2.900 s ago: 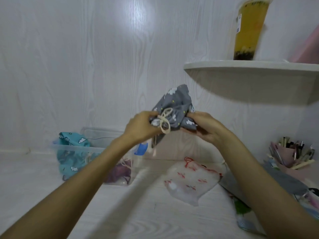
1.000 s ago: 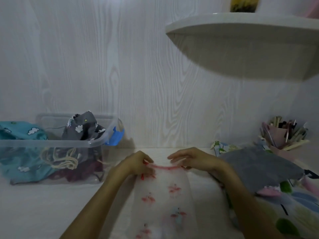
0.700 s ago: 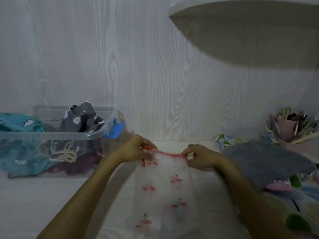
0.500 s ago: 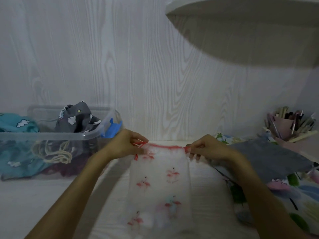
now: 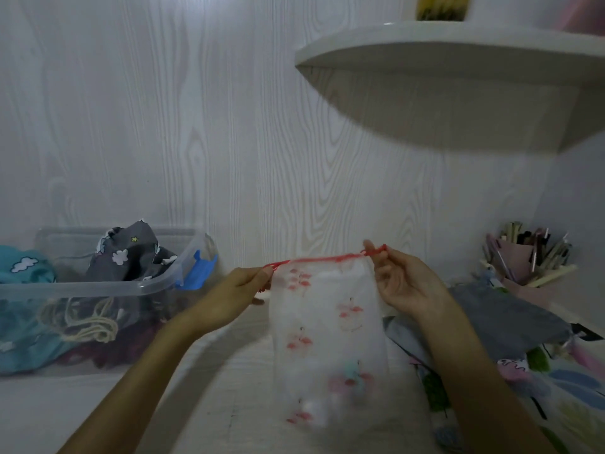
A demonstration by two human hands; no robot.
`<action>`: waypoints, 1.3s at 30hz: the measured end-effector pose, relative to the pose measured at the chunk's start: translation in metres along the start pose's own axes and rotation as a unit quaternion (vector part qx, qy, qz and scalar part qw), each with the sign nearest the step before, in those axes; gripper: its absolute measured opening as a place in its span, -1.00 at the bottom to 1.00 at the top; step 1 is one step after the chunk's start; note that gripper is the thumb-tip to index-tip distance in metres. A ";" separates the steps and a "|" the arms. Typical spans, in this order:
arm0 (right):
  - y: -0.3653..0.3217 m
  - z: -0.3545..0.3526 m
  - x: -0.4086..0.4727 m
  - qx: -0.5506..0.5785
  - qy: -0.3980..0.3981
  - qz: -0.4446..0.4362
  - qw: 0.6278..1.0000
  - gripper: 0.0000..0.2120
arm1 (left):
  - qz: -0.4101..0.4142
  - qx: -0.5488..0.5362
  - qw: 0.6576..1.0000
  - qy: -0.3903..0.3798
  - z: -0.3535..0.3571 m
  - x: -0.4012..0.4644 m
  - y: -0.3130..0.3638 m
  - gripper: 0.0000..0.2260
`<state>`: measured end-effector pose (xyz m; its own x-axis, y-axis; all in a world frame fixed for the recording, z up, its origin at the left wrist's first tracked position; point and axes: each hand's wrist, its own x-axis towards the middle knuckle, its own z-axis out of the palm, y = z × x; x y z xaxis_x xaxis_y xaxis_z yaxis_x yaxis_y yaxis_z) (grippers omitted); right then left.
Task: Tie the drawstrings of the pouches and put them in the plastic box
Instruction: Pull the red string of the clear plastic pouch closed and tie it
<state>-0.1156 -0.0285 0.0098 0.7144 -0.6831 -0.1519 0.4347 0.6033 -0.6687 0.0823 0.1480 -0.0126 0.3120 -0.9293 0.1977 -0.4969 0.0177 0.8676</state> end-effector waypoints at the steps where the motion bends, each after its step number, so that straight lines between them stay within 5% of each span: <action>1: -0.002 -0.001 0.001 0.030 -0.004 -0.009 1.000 -0.80 | 0.004 -0.008 0.999 0.030 0.002 0.002 0.001 -0.73; 4: -0.008 -0.010 0.003 -0.016 0.035 -0.055 0.998 -0.71 | -0.074 -0.166 0.968 0.173 0.002 0.011 0.003 -0.70; 9: -0.019 -0.030 0.001 0.009 0.091 -0.096 0.991 -0.67 | -0.105 -0.558 0.805 0.174 0.003 0.009 0.013 -0.75; 12: -0.024 -0.040 -0.002 0.015 0.134 -0.120 0.984 -0.65 | -0.124 -0.628 0.740 0.206 0.004 0.010 0.011 -0.73; 17: -0.016 -0.047 0.003 0.010 0.184 -0.119 0.976 -0.63 | -0.111 -0.640 0.698 0.302 0.007 0.015 -0.005 -0.70; 21: -0.006 -0.043 0.011 -0.032 0.158 -0.084 0.983 -0.66 | -0.074 -0.557 0.733 0.383 0.016 0.013 -0.007 -0.69; 24: -0.006 -0.039 0.011 -0.206 0.140 -0.070 0.966 -0.74 | -0.048 -0.473 0.789 0.390 0.016 0.010 -0.007 -0.70; 26: -0.005 -0.033 0.007 -0.388 0.161 -0.051 0.906 -0.80 | -0.028 -0.465 0.819 0.335 0.013 0.009 -0.001 -0.69; 29: -0.003 -0.019 0.001 -0.656 0.154 0.005 0.738 -0.80 | -0.037 -0.427 0.864 0.263 0.016 0.007 0.016 -0.69; 31: 0.003 -0.012 0.004 -0.726 0.147 -0.078 0.667 -0.72 | -0.052 -0.391 0.883 0.255 0.021 0.006 0.024 -0.69; 34: 0.022 0.007 0.001 -0.665 0.107 -0.262 0.691 -0.70 | -0.051 -0.414 0.885 0.206 0.020 0.004 0.032 -0.70; 36: 0.039 0.017 0.004 -0.642 0.014 -0.228 0.732 -0.67 | -0.040 -0.455 0.878 0.143 0.019 0.003 0.038 -0.70; 39: 0.056 0.023 0.008 -0.670 -0.113 -0.114 0.725 -0.63 | -0.042 -0.471 0.879 0.052 0.018 0.000 0.047 -0.72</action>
<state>-0.0729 0.0094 -0.0126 0.8449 -0.5264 0.0949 -0.2601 -0.5594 -0.7870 0.0444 0.1417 0.0195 0.4127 -0.9038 0.1128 0.4081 0.2942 0.8642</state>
